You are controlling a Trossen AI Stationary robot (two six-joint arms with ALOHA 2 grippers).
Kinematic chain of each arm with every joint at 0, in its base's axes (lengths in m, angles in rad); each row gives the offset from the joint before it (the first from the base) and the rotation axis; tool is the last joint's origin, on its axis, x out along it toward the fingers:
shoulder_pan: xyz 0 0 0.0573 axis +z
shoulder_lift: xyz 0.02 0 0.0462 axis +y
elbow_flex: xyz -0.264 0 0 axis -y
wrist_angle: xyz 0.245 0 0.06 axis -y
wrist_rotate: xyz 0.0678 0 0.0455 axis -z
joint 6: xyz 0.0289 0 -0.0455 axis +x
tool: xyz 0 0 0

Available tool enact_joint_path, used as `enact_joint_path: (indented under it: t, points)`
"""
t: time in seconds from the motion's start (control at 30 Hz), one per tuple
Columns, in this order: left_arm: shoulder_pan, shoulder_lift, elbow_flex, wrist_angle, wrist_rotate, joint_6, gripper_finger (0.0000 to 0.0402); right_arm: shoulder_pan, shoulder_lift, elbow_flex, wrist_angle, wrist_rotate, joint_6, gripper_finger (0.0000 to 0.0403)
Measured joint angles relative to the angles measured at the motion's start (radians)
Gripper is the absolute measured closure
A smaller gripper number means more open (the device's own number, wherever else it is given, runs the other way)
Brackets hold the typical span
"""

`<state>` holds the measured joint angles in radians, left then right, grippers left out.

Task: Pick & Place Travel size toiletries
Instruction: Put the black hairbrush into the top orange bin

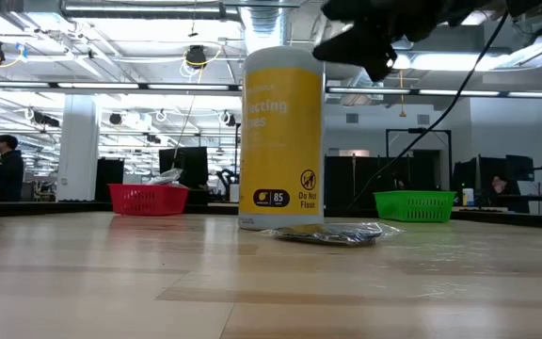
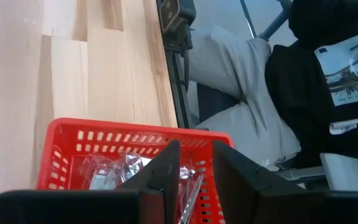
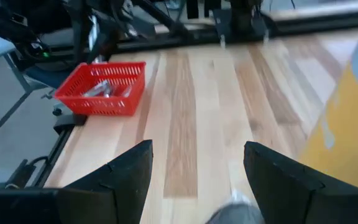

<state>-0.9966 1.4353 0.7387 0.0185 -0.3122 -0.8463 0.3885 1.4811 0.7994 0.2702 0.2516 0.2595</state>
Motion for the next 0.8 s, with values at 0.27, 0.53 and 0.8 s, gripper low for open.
enact_joint_path:
  t: [0.27, 0.53, 0.8]
  points:
    - [0.033, -0.002, 0.000, 0.002, -0.045, 0.061, 0.0315, 0.000, 0.000, 0.000, -0.180, 0.000, 0.144, 0.0163]
    - [0.108, -0.002, 0.000, 0.005, -0.063, 0.165, 0.0315, 0.000, 0.000, 0.000, -0.390, 0.000, 0.359, 0.0163]
    - [0.205, -0.002, 0.000, 0.014, -0.104, 0.229, 0.0315, -0.009, 0.041, -0.025, -0.418, -0.040, 0.503, 0.0163]
